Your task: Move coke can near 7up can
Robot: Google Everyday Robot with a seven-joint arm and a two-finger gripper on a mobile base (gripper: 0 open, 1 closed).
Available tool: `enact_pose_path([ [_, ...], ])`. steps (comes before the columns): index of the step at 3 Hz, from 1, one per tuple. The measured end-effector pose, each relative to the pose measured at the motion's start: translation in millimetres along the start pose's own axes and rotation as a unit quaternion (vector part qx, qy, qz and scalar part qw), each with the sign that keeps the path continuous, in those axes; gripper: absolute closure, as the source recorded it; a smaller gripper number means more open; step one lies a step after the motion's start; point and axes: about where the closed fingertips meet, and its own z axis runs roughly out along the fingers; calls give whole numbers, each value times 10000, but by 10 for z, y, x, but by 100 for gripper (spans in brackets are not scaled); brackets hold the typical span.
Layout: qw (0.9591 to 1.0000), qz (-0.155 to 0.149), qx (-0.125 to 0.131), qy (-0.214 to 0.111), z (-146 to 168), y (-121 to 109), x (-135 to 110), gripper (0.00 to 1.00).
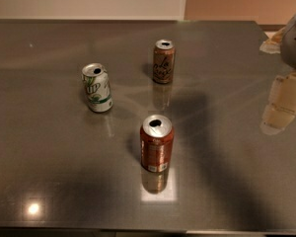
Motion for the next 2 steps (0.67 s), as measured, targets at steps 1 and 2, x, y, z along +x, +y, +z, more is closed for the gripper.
enact_pose_path([
  [1,10000,0,1,0,0,0,0,0],
  [2,9997,-124,-99,-178,28,37,-125,0],
])
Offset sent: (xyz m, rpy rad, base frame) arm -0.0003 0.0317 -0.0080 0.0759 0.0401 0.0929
